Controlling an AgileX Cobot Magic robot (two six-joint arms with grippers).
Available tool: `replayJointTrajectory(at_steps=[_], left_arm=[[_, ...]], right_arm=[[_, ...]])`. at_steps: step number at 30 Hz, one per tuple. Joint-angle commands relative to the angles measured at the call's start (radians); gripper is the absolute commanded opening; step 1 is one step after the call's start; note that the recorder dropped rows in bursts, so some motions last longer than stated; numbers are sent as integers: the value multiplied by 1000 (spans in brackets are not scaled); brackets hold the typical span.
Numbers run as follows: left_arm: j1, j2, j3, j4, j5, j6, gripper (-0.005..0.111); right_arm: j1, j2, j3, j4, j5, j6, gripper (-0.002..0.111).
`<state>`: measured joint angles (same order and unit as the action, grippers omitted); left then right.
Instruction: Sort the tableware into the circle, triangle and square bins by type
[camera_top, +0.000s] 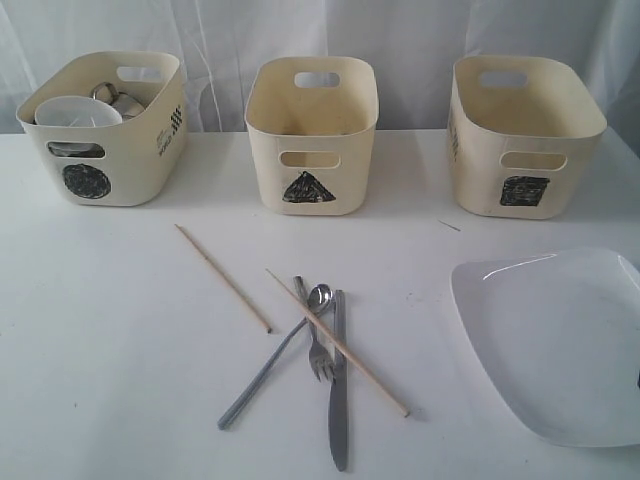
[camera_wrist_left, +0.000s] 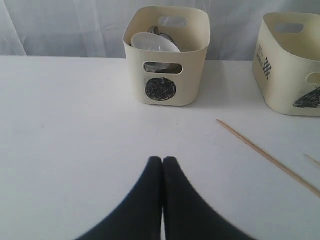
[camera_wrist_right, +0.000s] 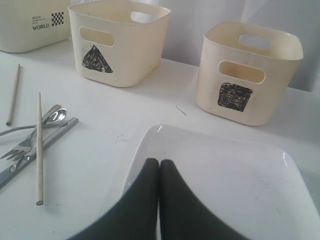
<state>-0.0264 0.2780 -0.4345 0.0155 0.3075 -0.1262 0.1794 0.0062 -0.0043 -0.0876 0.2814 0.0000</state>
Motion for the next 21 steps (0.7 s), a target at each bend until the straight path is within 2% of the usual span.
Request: replayJointTrajectory(at_steps=[1,4,6,9,11,21], left_arm=[[-20,-24,174,-88,-236,133,0],[-27,-85,330,-90,-411,126,0],[-27,-142,405,-90,-450,126,0],[-27,-230,435,-90,-432,126,0],[-27,-278,435,-90,-352,126,0],[-27,-278,435,-90,-291,160,0]], right_arm=[[-1,-6,4,-5,-5,5,0],[-1,-6,4,-5,-1,0,0],[-1,-6,4,-5,2,0,0],[-1,-6,4,-5,2,0,0],[-1,-6,4,-5,2,0,0],[-1,-6,4,2,2,0,0]])
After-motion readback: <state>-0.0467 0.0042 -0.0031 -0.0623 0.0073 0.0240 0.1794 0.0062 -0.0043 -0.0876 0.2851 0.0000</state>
